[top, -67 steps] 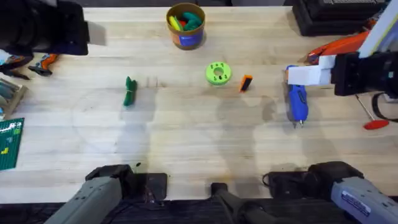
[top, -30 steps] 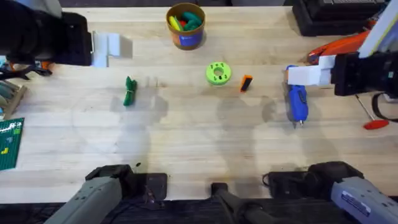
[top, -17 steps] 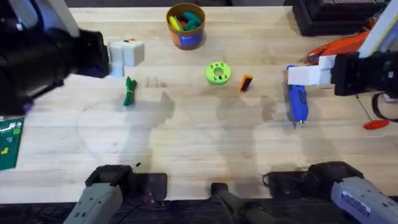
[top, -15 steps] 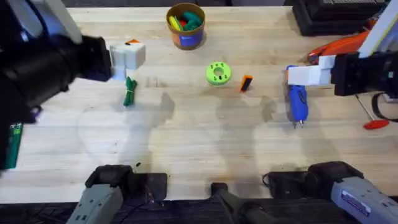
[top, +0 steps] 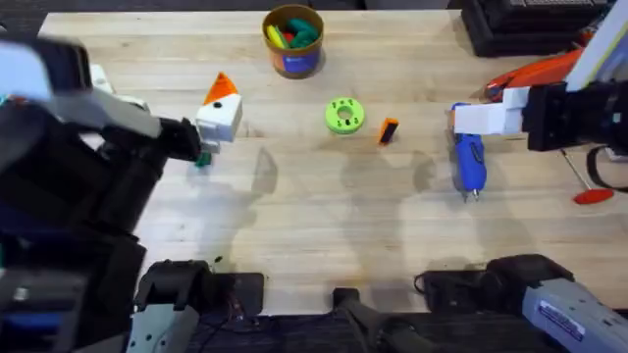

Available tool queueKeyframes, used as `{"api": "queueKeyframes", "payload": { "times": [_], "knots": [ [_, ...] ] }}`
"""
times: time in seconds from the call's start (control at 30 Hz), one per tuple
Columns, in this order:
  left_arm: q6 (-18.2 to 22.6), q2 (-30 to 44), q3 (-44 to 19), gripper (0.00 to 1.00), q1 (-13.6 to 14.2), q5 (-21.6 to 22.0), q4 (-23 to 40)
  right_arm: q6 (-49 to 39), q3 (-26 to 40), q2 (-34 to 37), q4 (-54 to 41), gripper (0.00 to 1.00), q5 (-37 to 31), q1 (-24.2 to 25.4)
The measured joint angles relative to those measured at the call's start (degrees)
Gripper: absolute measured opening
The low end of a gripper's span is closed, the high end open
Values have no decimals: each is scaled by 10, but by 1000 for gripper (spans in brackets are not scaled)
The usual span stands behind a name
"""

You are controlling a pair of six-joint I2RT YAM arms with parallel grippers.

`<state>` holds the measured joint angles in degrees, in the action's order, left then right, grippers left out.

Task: Pick up the gripper from the table and insert it into the empty holder that is missing its gripper. Then pick up a screw, insert it into the mounting hole, and use the screwdriver to tighten it. Finally, clean up the table by picking up the vegetable and placing it into the bucket.

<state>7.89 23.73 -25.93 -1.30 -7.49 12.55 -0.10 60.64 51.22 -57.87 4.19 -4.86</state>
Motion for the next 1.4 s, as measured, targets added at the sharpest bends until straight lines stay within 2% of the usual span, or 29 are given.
{"api": "queueKeyframes", "payload": {
  "times": [0.23,0.4,0.67,0.83,1.0,1.1,1.27,1.4],
  "knots": [
    [0,-88,120,986,0,-19,-149,0,0,0,0,992,0,0],
    [0,-146,192,985,0,-22,-215,0,0,0,0,992,0,0],
    [0,-224,243,986,0,-39,-227,0,0,0,0,992,0,0],
    [0,-234,245,985,0,-74,-231,0,0,0,0,991,0,0],
    [0,-234,245,985,0,-128,-230,0,0,0,0,991,0,0],
    [0,-234,245,985,0,-177,-230,-1,0,0,0,992,0,0],
    [0,-234,245,985,0,-287,-221,-2,0,0,0,992,0,0],
    [0,-234,245,986,0,-395,-220,-2,0,0,0,992,0,0]
  ]
}}
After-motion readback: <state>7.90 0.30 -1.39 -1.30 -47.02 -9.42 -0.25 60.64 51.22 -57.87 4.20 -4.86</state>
